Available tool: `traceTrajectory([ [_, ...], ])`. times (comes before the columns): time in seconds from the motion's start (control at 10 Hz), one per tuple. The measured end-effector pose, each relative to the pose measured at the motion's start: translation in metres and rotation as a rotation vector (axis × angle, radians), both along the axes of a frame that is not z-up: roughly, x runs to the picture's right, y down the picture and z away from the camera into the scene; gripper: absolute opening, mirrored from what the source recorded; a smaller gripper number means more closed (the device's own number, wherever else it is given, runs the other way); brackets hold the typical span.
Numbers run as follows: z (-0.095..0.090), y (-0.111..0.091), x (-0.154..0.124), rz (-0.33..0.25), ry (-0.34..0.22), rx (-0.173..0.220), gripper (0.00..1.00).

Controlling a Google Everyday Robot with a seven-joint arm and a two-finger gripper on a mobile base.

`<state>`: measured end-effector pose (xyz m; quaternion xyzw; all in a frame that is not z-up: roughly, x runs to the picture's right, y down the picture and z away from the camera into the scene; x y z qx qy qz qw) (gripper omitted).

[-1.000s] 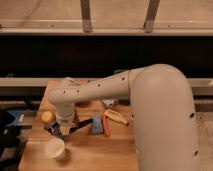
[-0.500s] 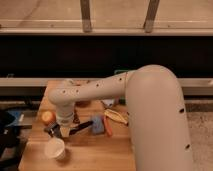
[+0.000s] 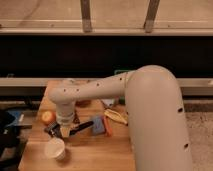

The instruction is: Place brush in plastic cup

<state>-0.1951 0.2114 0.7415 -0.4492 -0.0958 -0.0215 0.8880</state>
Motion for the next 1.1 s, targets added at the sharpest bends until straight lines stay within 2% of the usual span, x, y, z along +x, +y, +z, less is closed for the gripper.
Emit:
traceTrajectory([
  [0.1, 0.000, -0.004, -0.001, 0.002, -0.004, 0.012, 0.78],
  [0.2, 0.000, -0.013, -0.006, 0.002, -0.015, 0.032, 0.80],
  [0.5, 0.000, -0.034, -0.033, -0.031, -0.068, 0.074, 0.80],
  [0.6, 0.000, -0.039, -0.041, -0.038, -0.081, 0.082, 0.80],
  [1.1, 0.001, -0.041, -0.040, -0.035, -0.079, 0.085, 0.80],
])
